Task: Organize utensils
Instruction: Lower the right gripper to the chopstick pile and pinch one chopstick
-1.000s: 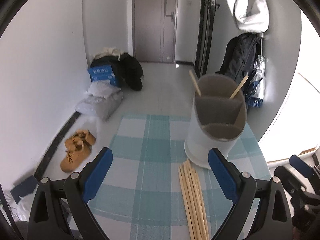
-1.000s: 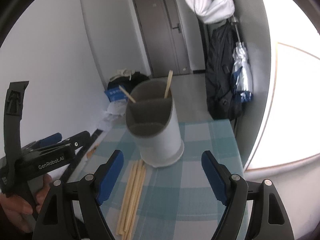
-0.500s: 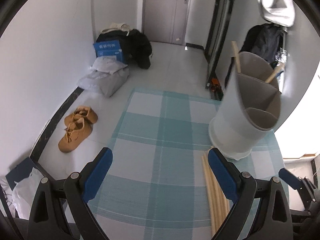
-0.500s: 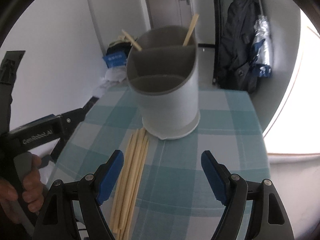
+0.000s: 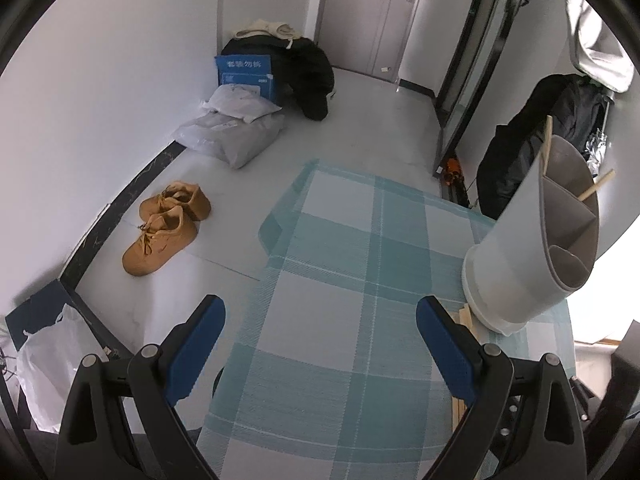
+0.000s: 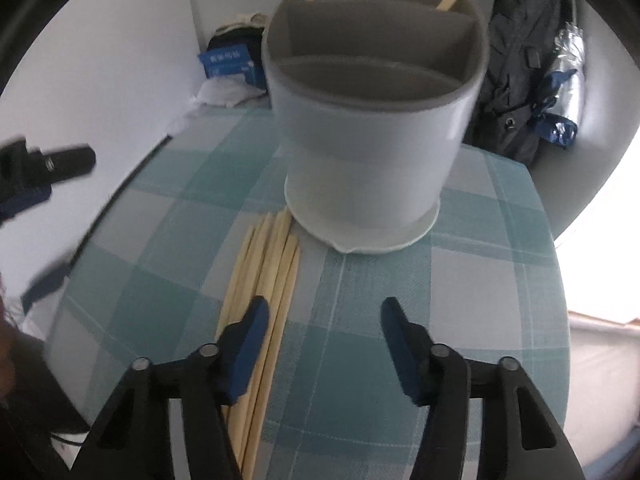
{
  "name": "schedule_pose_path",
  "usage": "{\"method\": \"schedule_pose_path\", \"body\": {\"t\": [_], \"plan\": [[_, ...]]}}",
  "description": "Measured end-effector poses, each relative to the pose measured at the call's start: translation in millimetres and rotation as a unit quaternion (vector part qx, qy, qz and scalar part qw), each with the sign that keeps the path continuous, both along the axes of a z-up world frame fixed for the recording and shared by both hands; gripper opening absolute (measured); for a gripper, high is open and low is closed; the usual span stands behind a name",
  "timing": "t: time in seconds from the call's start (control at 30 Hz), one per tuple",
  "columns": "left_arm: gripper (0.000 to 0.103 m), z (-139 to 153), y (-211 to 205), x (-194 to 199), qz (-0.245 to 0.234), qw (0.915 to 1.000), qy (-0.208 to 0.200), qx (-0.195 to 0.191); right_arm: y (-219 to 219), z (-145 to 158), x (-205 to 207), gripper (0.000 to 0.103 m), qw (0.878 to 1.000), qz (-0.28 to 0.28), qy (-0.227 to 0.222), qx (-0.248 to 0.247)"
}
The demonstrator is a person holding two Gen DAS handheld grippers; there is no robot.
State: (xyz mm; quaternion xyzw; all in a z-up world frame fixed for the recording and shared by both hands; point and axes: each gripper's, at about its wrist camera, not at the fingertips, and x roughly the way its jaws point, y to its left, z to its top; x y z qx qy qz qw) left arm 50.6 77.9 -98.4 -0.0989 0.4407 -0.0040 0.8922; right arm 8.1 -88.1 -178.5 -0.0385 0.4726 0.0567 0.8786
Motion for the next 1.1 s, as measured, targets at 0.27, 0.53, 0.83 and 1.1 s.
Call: {"method": "schedule_pose_path", "body": {"t": [0.27, 0.53, 0.83, 1.1], "plan": [[0.094, -2, 9, 6, 0.032, 0.9988, 0.026, -0.025, 2, -4, -7, 0.047, 1.0, -0.005, 0.005, -0.012], [0.094, -4, 18, 6, 0.044, 0.9983, 0.03, -0.026, 11, -4, 4, 0.043, 1.0, 0.013, 0.015, -0.024], [0.094, 2, 26, 7, 0.06, 0.9977, 0.015, -0.025, 19, -5, 5, 0.015, 0.999, 0.044, 0.027, -0.011], [0.094, 0, 27, 6, 0.058, 0.9974, 0.025, -0.035, 10, -3, -1, 0.005, 0.997, 0.052, 0.058, 0.005]]}}
